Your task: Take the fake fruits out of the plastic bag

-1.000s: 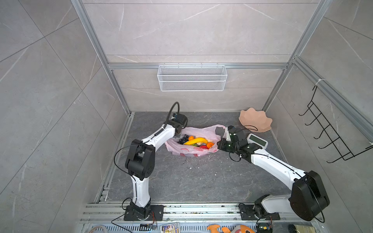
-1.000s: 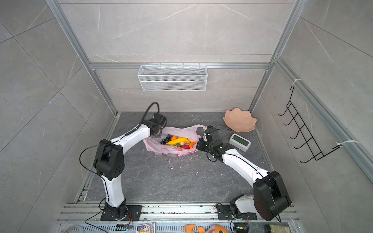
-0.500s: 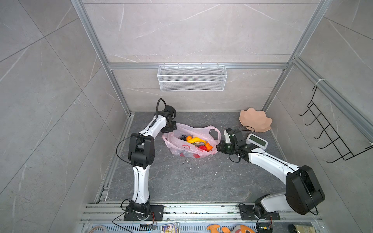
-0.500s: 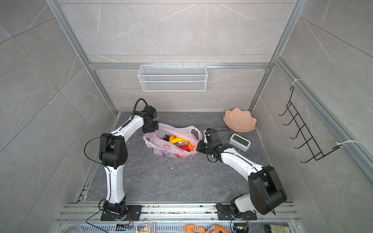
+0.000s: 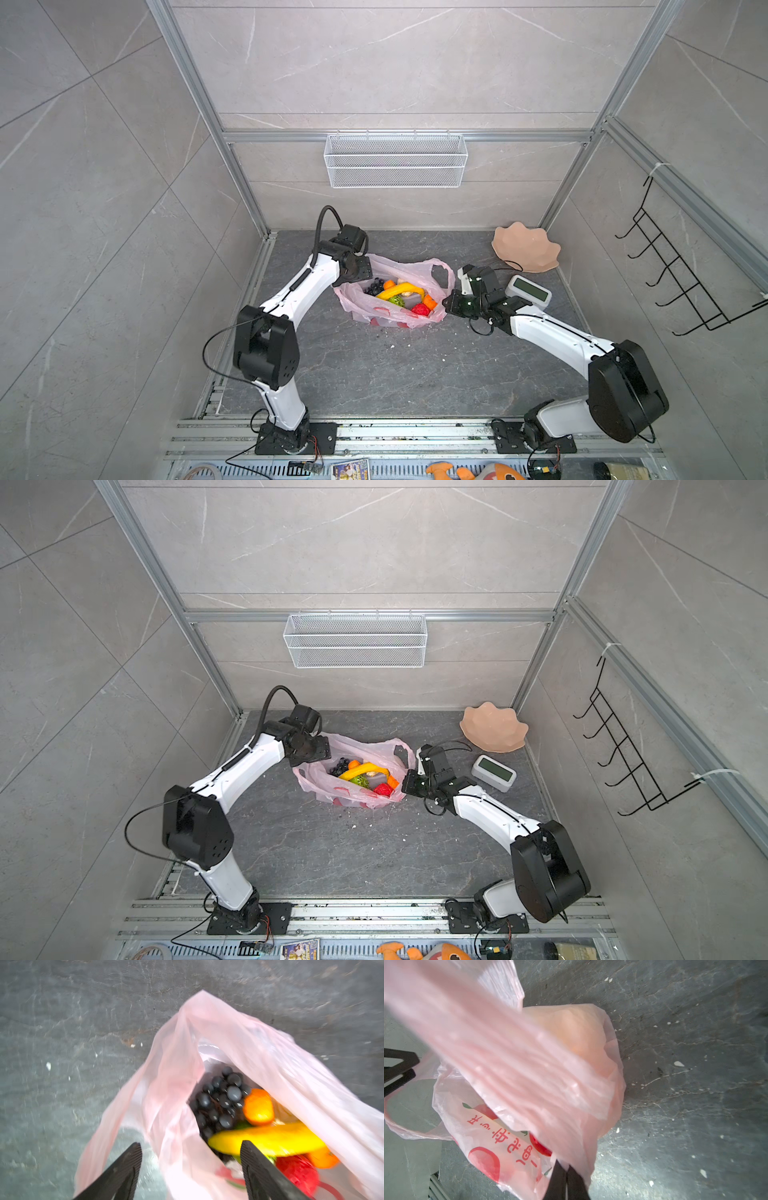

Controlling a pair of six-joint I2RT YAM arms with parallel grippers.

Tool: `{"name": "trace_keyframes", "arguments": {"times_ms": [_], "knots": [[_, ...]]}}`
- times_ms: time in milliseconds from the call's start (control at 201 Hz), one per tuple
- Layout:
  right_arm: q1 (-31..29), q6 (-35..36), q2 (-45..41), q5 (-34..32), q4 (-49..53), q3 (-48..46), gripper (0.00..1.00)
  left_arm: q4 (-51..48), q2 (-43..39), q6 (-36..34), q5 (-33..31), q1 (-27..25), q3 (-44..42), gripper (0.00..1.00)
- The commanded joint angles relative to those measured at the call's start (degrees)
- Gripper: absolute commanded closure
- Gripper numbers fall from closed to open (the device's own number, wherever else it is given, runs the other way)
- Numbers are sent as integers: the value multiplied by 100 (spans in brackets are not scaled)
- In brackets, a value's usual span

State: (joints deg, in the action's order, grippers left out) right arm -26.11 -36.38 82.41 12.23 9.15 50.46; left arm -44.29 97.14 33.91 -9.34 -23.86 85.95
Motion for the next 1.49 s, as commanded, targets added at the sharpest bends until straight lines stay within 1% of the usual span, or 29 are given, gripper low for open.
{"name": "trace_keyframes", "arguments": {"times_ms": [0,105,254,329,403,443,483,558,652,707,772,861,956,1016,1056,1076,1096,1125,1135,1145,1155,1180,1235,1250,1295,1369,1394,1414,1489], "knots": [[-95,-21,-6,-25,-97,115,100,425,-294,700,-157,-113,-434,20],[-115,-26,-24,-53,-95,121,100,522,-259,1009,-78,-146,-668,17],[-119,-52,-118,-100,-80,95,100,849,-44,1140,116,-61,-1001,15],[-118,-79,-173,-109,-80,72,100,1101,135,1178,423,26,-1118,16],[-118,-144,-218,-89,-85,54,100,1364,296,1196,726,112,-1231,20],[-107,-212,-249,-75,-94,42,100,1511,347,1197,832,147,-1300,25],[-69,-312,-284,-44,-126,17,100,1705,376,1180,974,197,-1396,33],[122,-600,-352,207,-357,-111,100,2059,360,1143,1296,312,-1643,54],[612,-1120,-332,908,-973,-386,100,2503,155,1039,1529,456,-2106,82],[837,-1347,-243,1228,-1248,-483,100,2791,-60,945,1638,556,-2468,94],[1001,-1556,-125,1454,-1443,-532,100,3195,-421,912,1764,692,-2987,100],[1098,-1722,25,1489,-1476,-551,100,3883,-965,940,2023,872,-3698,100],[1095,-1677,155,1383,-1301,-490,100,4289,-1307,931,2104,834,-4117,100],[1024,-1447,151,1146,-940,-351,100,4296,-1323,814,2136,674,-4103,100],[909,-1144,86,810,-471,-161,100,4198,-1312,715,2079,552,-4043,100],[827,-984,33,591,-202,-66,96,4151,-1312,677,2047,499,-4027,100],[733,-834,-37,350,58,33,91,4124,-1327,654,2026,460,-4024,100],[614,-658,-138,-29,403,151,80,4128,-1365,652,2023,437,-4053,100],[544,-555,-196,-213,498,208,74,4134,-1382,650,2024,429,-4063,100],[497,-486,-234,-338,664,249,73,4138,-1406,651,2024,433,-4074,100],[439,-419,-263,-468,709,295,67,4146,-1426,652,2018,430,-4090,100],[325,-274,-342,-804,987,401,58,4150,-1483,652,1992,431,-4126,100],[87,67,-444,-1491,1561,681,45,4103,-1610,582,1925,430,-4167,100],[42,135,-449,-1608,1671,726,44,4082,-1645,554,1905,430,-4166,100],[-190,462,-476,-2264,2117,999,36,4006,-1712,476,1877,432,-4151,100],[-571,957,-443,-3140,2690,1412,31,3891,-1791,378,1855,434,-4114,100],[-691,1135,-417,-3309,2789,1505,30,3855,-1810,347,1844,430,-4104,100],[-800,1305,-401,-3457,2850,1606,25,3828,-1825,330,1836,434,-4096,100],[-1374,2095,-370,-4044,2711,1820,22,3757,-1880,292,1796,434,-4089,100]]}}
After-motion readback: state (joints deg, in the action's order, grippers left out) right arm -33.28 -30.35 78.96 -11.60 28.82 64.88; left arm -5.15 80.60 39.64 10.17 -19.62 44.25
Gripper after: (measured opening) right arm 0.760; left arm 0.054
